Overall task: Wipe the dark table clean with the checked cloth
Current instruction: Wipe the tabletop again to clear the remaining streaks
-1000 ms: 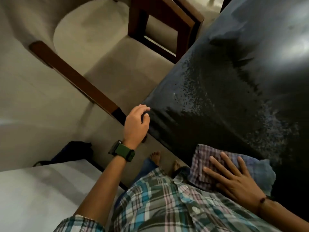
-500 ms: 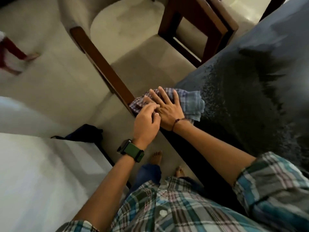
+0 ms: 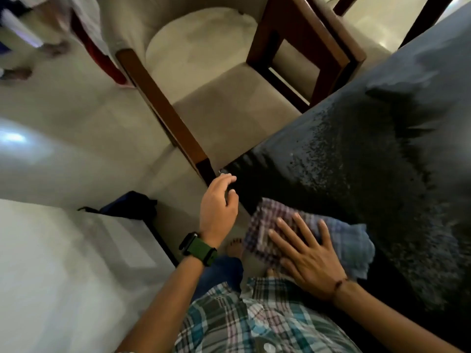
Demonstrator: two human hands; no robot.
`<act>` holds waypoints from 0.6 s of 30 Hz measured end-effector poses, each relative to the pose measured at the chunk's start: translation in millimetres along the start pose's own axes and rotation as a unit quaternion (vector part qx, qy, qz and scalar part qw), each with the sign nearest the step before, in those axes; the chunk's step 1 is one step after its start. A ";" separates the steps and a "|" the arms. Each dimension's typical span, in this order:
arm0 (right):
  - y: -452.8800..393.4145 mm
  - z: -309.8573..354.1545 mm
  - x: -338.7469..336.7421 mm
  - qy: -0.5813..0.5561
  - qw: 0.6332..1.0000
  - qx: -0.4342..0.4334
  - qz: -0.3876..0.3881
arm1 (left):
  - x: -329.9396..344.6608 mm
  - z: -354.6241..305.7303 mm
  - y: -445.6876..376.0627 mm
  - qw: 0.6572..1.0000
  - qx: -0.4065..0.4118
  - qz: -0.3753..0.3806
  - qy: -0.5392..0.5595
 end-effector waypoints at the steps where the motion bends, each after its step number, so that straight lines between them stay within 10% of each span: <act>1: -23.5 -2.1 -3.7 -0.001 1.000 0.002 0.003 | 0.3 1.8 0.1 1.000 -0.002 -0.001 0.000; 9: -187.1 -14.5 -51.3 0.009 0.999 0.036 -0.006 | 15.8 -8.7 -13.5 0.999 0.033 0.024 0.007; 18: -188.4 -83.1 -64.6 -0.029 0.989 0.144 -0.033 | 18.4 -20.7 -29.3 0.999 0.031 0.024 -0.005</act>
Point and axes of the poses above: each hand's wrist, its own y-axis away from the middle knuckle, its own x-axis out of the palm, z = x × y, the point moved 3 cm from there along -y, towards the middle knuckle, and after that the axes turned 8 degrees about -x, right-handed, at the moved point
